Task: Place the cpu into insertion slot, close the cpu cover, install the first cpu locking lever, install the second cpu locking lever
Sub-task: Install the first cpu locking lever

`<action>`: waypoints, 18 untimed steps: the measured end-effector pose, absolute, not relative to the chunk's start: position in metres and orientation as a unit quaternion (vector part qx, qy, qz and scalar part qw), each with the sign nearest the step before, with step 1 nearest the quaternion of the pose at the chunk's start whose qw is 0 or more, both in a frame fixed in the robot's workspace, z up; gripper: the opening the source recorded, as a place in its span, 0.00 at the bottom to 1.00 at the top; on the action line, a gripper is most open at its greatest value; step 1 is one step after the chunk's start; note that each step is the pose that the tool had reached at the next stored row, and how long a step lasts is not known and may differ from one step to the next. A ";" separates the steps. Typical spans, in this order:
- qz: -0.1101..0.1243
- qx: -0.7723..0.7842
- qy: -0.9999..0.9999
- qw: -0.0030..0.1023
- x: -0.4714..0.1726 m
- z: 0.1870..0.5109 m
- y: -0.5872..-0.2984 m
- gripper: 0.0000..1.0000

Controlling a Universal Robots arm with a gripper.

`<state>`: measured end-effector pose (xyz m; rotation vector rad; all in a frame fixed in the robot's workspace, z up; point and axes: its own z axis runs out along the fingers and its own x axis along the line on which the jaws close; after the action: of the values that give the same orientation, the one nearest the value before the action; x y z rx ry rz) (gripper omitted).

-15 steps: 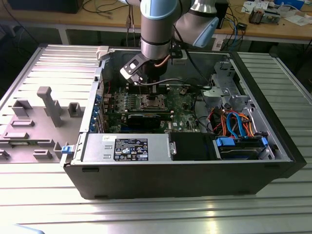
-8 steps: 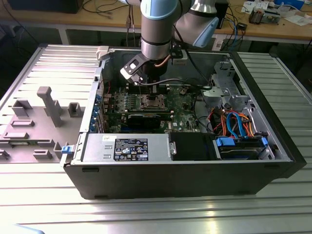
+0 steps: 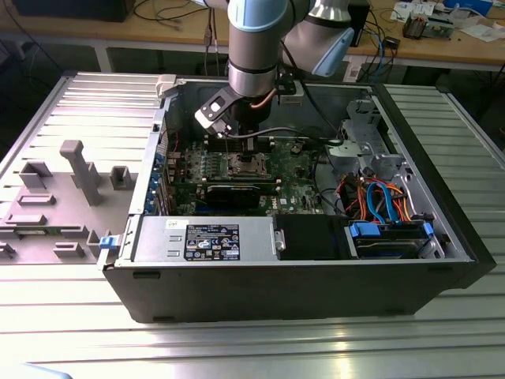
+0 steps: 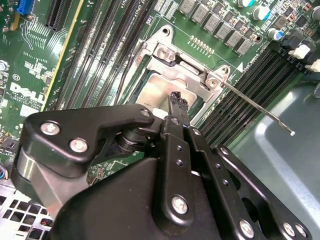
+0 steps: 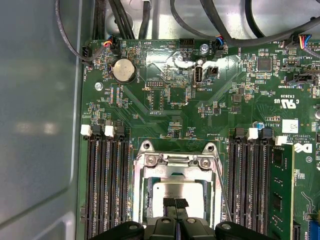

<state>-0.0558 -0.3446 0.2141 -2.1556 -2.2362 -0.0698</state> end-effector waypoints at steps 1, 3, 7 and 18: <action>-0.022 -0.694 -0.720 0.017 -0.056 0.215 -0.345 0.11; -0.022 -0.694 -0.720 0.017 -0.056 0.220 -0.345 0.11; -0.022 -0.694 -0.720 0.018 -0.056 0.228 -0.345 0.11; -0.021 -0.694 -0.720 0.019 -0.055 0.259 -0.345 0.11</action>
<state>-0.0554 -0.3447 0.2588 -2.1541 -2.2345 -0.0658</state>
